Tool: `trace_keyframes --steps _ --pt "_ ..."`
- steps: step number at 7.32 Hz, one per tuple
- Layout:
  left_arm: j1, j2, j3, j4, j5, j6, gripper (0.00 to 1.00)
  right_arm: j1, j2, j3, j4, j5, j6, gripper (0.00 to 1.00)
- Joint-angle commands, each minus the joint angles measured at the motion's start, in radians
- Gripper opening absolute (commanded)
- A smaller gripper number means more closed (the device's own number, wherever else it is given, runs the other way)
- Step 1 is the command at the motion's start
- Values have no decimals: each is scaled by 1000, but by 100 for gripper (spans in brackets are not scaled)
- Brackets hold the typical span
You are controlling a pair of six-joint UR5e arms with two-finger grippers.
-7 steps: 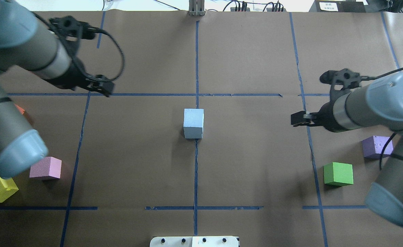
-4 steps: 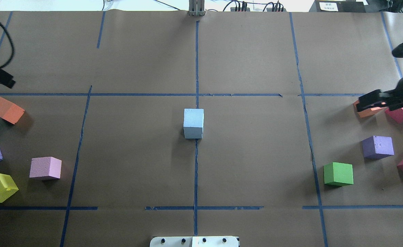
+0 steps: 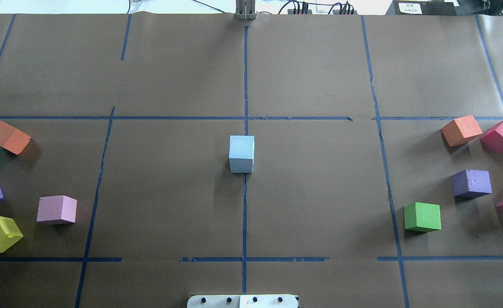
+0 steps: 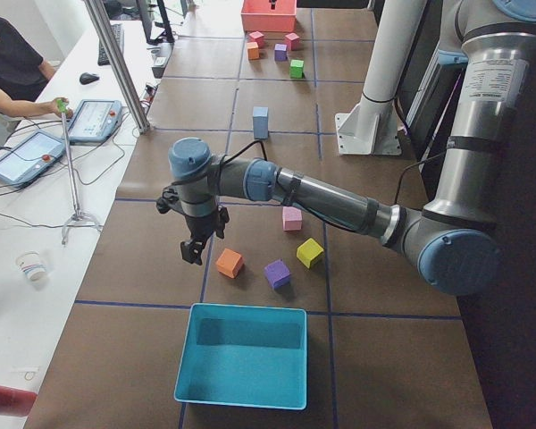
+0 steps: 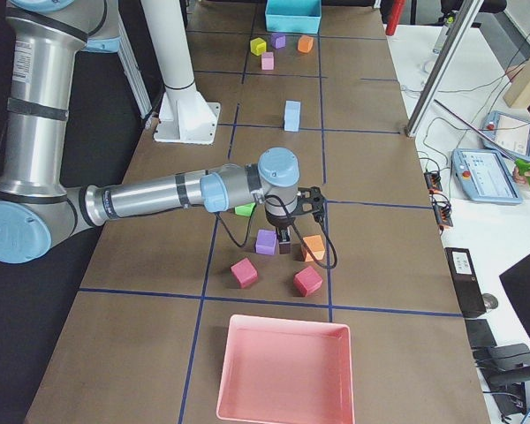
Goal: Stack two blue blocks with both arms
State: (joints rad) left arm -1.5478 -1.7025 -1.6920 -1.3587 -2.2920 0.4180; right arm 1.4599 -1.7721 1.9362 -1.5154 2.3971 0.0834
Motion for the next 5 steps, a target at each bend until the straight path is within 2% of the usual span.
trace_keyframes --steps 1,2,5 --pt "-63 12 102 1 -64 35 100 37 -15 -29 -18 10 -70 100" --pt "-63 36 112 -5 -95 25 100 46 -10 -20 -55 10 -70 100" --pt "-64 69 97 -22 -90 27 100 45 -13 -22 -57 10 -71 100"
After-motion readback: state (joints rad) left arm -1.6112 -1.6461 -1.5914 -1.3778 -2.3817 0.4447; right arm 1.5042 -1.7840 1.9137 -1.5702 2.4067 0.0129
